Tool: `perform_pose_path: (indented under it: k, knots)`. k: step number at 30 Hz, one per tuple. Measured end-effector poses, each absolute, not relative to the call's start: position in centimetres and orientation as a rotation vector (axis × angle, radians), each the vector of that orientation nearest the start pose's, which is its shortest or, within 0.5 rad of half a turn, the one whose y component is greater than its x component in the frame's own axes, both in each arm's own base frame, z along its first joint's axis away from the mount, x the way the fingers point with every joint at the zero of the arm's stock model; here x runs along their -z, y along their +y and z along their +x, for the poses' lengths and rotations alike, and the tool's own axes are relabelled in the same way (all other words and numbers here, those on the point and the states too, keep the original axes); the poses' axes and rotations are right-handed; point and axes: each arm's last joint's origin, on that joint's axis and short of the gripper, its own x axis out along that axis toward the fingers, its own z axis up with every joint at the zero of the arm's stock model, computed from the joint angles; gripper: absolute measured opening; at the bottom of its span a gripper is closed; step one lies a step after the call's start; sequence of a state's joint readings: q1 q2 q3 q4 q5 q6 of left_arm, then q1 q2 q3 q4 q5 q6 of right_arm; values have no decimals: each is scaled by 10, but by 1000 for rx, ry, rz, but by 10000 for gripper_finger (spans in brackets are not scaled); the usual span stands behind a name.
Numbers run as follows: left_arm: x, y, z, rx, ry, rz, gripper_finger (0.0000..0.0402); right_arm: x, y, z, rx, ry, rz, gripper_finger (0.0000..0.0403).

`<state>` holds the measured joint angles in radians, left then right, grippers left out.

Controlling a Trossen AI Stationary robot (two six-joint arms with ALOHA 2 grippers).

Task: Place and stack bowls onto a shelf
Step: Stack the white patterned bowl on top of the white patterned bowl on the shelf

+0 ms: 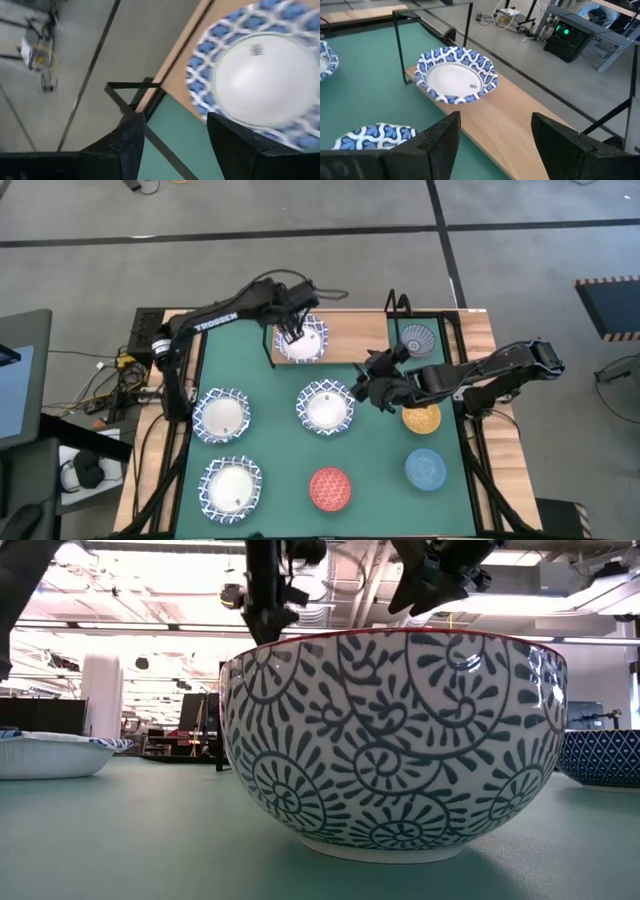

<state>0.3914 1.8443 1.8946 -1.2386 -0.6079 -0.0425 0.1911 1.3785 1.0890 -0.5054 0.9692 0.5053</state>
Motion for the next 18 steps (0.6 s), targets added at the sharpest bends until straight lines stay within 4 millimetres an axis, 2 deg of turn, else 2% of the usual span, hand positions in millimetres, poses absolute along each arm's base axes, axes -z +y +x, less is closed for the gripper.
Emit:
perform_pose_path:
  k: [8,13,18]
  knots:
    - [-348,80,317,-808,1012,91,179,-283,38,276,852,501,4,270]
    - [-339,31,289,-745,852,64,178,-284,48,275,807,490,14,270]
    - [-329,-11,247,-712,714,26,178,-287,54,279,720,475,82,270]
